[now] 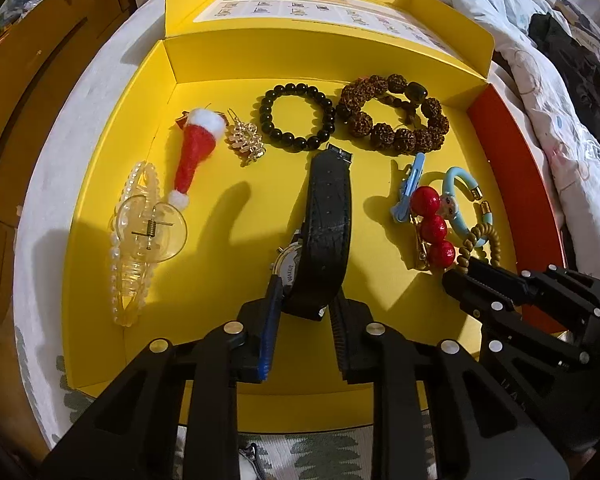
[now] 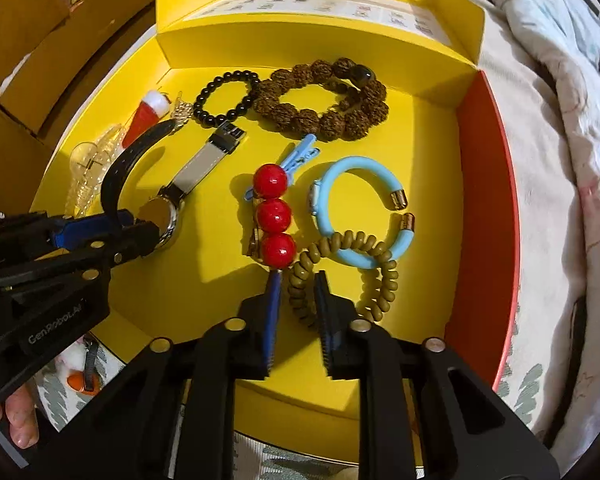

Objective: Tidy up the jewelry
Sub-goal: 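Grasp the black-strap watch with the left tool while the right grasps the wooden bead bracelet, then lift the watch and bead bracelet out of the box with both tools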

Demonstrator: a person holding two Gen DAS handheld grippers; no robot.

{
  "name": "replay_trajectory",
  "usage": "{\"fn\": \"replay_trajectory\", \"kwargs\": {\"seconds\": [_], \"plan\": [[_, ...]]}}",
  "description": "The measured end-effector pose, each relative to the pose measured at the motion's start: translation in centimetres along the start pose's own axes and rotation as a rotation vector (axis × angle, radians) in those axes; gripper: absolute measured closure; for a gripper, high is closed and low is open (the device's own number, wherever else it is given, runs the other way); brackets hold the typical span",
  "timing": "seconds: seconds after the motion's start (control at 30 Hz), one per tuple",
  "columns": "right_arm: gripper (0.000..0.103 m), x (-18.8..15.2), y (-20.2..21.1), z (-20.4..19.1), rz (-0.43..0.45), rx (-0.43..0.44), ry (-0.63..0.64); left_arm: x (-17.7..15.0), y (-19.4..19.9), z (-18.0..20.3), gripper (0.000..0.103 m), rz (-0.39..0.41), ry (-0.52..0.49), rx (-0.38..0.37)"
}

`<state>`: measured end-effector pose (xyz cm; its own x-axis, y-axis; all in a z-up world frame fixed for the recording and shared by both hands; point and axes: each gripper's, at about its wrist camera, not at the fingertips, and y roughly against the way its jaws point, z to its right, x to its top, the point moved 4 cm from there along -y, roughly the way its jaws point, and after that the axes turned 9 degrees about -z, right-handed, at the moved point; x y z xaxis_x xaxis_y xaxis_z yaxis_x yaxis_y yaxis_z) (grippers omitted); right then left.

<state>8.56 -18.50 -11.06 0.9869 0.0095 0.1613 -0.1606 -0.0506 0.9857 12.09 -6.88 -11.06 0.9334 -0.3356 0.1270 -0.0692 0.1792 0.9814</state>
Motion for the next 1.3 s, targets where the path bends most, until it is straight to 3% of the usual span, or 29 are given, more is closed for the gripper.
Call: {"fn": "replay_trajectory", "kwargs": {"seconds": [0.2,0.47,0.9,1.3], "plan": [[0.091,0.2,-0.1,0.1,0.006,-0.022,0.001,0.1,0.3,-0.1,0.083,0.013,0.017,-0.024],[0.092,0.1,1.1,1.2,0.02,0.057,-0.037,0.0,1.8,-0.5,0.083,0.044,0.024,-0.039],[0.092,-0.3,6.2,3.6,0.107,0.189,-0.096,-0.4,6.0,-1.0,0.083,0.142,0.061,-0.081],[0.092,-2.8,11.8,5.1,0.199,0.227,-0.118,-2.4,11.8,0.4,0.083,0.246,0.041,-0.132]]}}
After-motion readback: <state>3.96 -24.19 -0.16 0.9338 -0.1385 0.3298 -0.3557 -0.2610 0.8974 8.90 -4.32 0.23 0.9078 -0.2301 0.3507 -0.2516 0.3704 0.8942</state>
